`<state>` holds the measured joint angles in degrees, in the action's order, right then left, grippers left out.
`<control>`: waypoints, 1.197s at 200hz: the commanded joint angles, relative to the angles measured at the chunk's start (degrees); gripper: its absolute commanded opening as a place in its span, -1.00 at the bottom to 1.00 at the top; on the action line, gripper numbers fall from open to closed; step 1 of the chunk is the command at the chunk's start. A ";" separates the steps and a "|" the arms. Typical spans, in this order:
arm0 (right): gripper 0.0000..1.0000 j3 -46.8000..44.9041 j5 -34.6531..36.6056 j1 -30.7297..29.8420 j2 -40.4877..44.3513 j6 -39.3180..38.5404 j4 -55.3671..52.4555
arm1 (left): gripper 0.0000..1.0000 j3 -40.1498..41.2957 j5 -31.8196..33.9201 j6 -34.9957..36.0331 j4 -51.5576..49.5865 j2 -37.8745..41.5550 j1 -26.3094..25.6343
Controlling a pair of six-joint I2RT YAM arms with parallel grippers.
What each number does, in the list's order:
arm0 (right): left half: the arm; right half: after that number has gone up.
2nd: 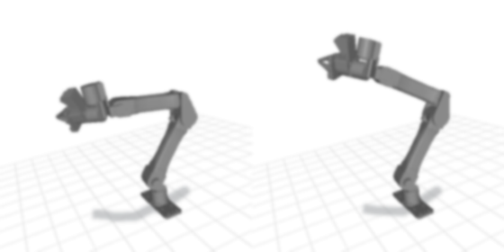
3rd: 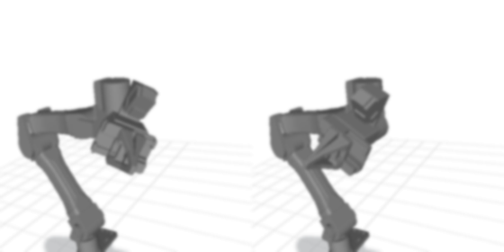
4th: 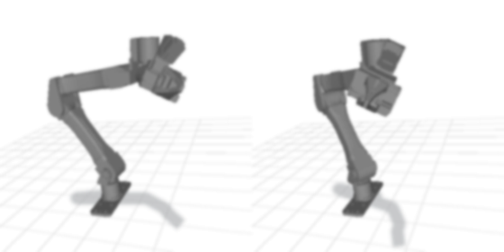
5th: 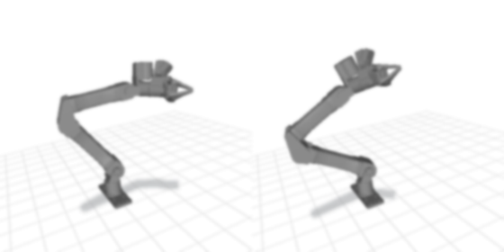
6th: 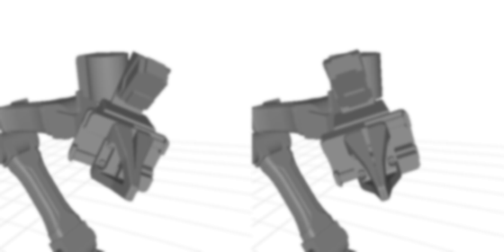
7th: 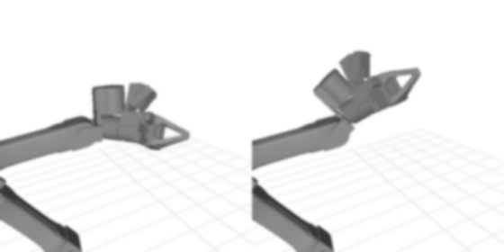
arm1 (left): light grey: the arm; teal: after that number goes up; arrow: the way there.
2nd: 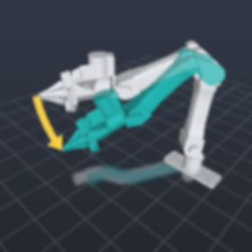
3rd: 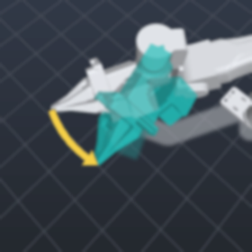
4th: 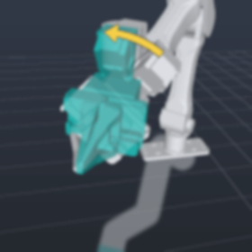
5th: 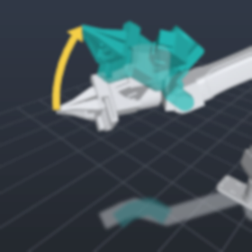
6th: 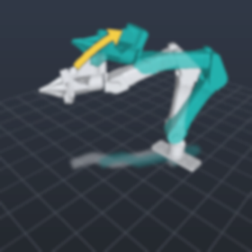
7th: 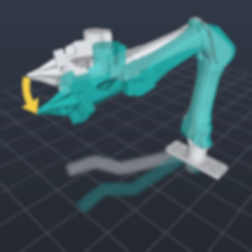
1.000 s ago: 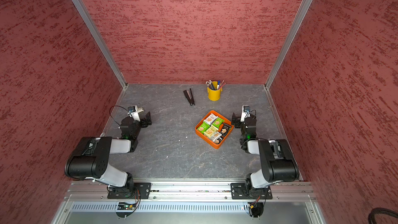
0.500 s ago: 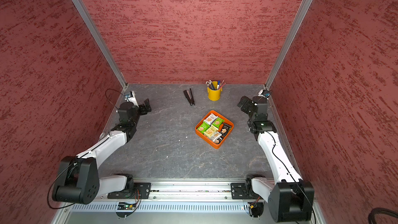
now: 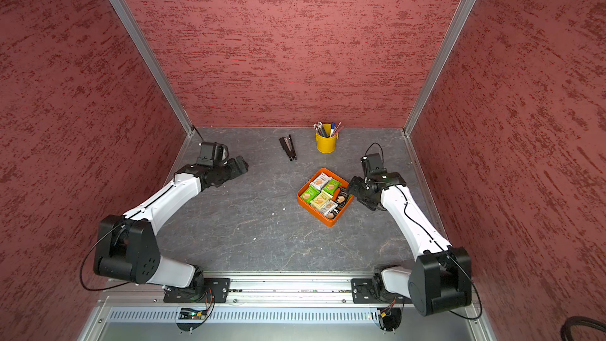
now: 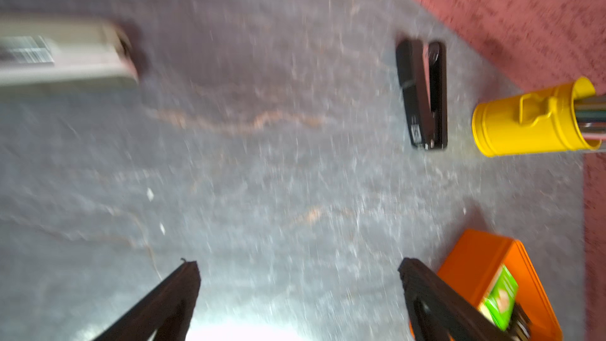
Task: Take the cookies out of the storage box
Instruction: Pick up the storage box at the center of the board.
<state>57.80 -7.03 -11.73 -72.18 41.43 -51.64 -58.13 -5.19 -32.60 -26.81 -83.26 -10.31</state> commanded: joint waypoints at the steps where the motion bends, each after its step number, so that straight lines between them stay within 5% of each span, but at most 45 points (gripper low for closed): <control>1: 0.36 -1.71 -1.59 -2.91 1.15 3.92 -1.38 | 1.00 3.30 -5.09 -6.15 -3.60 2.49 -1.16; 82: -0.17 1.92 -0.18 -7.70 -14.22 2.01 3.92 | 0.99 4.96 -7.50 -5.78 -7.24 2.39 -2.53; 125: -0.26 1.29 1.83 -7.68 -15.77 0.46 4.03 | 1.00 5.66 -7.33 -7.30 -6.60 3.34 -2.60; 204: -1.00 4.70 2.15 -7.72 -20.78 -4.82 3.64 | 0.99 4.69 -7.06 -9.18 -7.05 3.28 -2.61; 239: -1.00 9.63 -0.10 -8.07 -21.45 -10.50 0.00 | 0.99 5.99 -6.72 -10.97 -6.22 4.49 -2.54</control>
<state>62.41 -5.54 -19.31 -93.71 36.29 -50.09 -53.19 -11.94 -41.78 -33.45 -80.79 -12.67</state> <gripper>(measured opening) 0.066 0.996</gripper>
